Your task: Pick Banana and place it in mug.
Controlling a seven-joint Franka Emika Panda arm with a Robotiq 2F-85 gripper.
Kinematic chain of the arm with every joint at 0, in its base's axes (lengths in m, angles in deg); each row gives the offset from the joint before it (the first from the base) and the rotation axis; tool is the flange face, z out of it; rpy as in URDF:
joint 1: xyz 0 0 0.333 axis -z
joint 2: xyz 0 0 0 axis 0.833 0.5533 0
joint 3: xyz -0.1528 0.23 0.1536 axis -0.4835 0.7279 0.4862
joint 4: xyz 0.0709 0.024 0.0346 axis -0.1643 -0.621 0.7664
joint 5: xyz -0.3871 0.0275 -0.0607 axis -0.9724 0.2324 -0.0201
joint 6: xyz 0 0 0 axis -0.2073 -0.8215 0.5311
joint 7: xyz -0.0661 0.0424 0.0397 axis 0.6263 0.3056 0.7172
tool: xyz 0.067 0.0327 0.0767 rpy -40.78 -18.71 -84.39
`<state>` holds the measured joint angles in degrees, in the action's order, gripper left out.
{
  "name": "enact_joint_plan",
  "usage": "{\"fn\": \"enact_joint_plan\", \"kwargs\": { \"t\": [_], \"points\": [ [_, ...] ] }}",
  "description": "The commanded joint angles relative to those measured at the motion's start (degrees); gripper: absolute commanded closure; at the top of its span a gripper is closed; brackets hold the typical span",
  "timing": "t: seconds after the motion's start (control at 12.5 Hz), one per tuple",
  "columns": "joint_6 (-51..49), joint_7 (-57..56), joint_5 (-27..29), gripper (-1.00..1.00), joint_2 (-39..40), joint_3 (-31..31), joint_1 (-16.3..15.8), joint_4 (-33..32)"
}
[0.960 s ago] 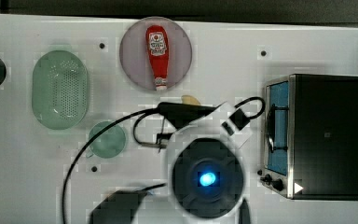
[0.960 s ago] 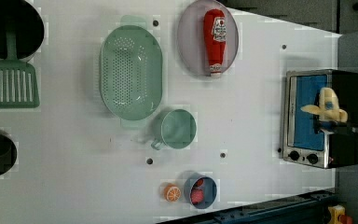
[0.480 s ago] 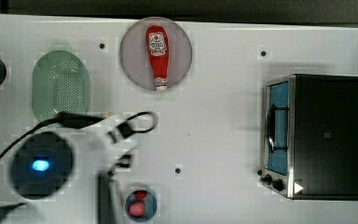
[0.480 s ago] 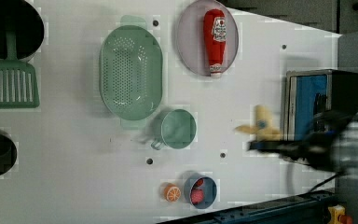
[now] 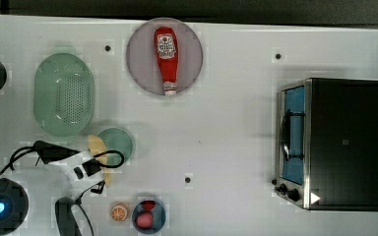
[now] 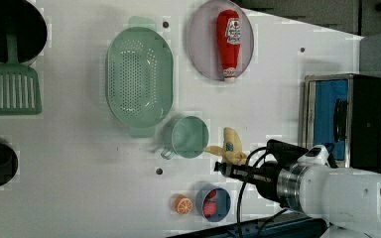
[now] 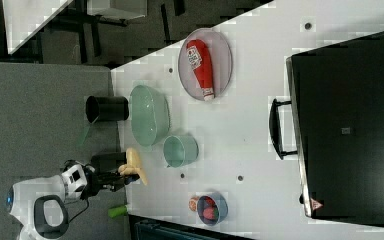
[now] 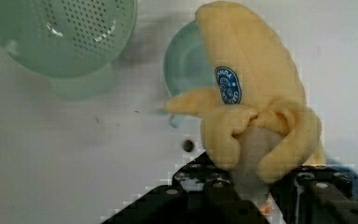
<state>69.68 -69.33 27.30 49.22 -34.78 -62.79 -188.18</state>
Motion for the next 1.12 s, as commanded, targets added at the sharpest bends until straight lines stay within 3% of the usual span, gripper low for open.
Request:
{"fn": "enact_joint_plan", "kwargs": {
  "t": [0.08, 0.32, 0.48, 0.64, 0.96, 1.12],
  "points": [
    [6.63, 7.39, -0.13, 0.46, 9.22, -3.08, 1.71, 0.93],
    [12.83, 8.03, -1.06, 0.46, 14.42, -3.21, 1.78, 1.23],
    [13.39, 11.43, -4.63, 0.4, 15.21, -4.34, 1.83, 0.98],
    [14.56, 13.76, -6.14, 0.01, 16.03, -4.71, 1.85, 0.44],
    [15.56, 13.76, -6.12, -0.97, 16.99, -4.96, 1.87, 0.64],
    [15.94, 13.89, -5.21, -1.0, 15.93, -5.93, 2.07, 2.1]
  ]
}}
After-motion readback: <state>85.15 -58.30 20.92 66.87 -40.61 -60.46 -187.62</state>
